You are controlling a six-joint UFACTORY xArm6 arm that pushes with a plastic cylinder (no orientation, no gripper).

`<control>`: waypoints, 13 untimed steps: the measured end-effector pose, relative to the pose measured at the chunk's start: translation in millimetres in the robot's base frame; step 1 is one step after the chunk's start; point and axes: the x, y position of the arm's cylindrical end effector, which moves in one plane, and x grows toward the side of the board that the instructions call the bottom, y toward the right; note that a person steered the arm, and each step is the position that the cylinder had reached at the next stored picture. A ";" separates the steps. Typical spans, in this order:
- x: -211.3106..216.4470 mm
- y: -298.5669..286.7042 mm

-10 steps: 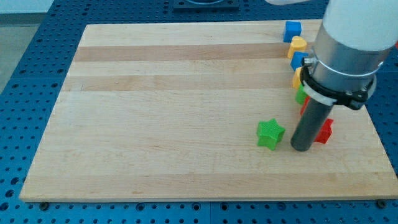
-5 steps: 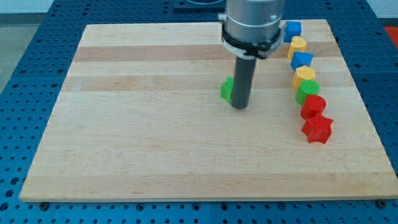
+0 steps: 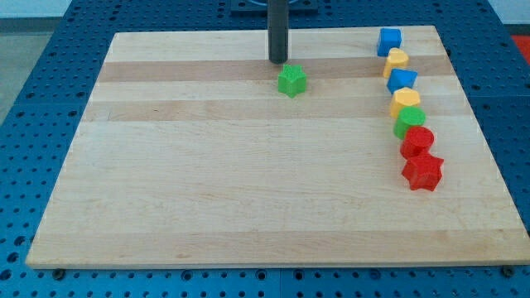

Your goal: Push the green star parallel to the blue cube

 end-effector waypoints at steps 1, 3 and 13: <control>22.9 -60.4; 103.3 -24.7; 16.5 89.3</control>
